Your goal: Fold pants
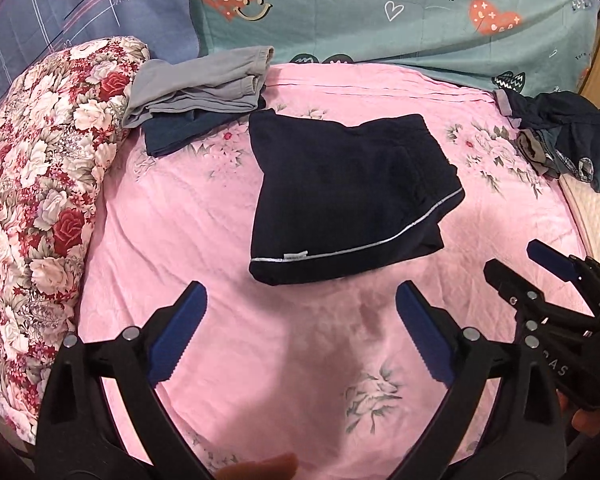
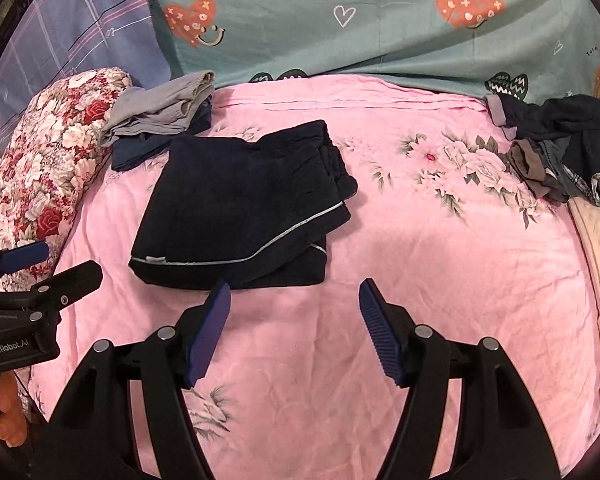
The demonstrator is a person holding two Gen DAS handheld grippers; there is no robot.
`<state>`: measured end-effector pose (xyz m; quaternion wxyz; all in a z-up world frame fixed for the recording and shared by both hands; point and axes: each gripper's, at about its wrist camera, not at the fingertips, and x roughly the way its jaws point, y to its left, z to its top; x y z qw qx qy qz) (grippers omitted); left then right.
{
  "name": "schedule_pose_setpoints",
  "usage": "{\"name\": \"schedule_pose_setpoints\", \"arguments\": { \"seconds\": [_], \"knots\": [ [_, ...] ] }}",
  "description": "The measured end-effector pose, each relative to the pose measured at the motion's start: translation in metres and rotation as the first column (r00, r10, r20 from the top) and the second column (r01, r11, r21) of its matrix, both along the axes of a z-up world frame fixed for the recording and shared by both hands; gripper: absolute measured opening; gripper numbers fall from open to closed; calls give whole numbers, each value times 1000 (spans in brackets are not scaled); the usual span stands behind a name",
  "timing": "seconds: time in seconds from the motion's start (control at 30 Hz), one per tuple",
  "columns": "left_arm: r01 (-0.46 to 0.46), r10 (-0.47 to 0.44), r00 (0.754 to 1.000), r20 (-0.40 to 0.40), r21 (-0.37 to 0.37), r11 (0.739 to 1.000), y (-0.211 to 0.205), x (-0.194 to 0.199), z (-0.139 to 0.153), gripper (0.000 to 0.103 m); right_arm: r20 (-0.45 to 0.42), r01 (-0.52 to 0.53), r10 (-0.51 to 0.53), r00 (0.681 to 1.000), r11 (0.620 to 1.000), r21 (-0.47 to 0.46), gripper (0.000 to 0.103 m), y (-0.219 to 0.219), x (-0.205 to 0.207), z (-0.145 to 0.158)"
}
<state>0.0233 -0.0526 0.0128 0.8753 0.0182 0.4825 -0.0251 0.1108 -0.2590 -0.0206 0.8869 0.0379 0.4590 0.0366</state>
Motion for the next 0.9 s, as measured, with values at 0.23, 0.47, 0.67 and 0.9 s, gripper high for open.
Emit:
{"name": "schedule_pose_setpoints", "arguments": {
  "seconds": [0.23,0.47,0.67,0.9],
  "knots": [
    [-1,1,1000,30,0,1000,4,-9,8,99,7,-19,19,1000,1000,-15,67,8,-10,5],
    [2,-3,997,75,19,1000,4,-15,13,99,5,-17,17,1000,1000,-13,67,9,-13,5],
    [8,-10,997,80,25,1000,3,-17,15,99,-11,-12,12,1000,1000,-8,67,9,-14,0],
    [1,-2,998,55,17,1000,7,-11,12,99,-14,-11,10,1000,1000,-8,67,9,-12,-2]
  ]
}}
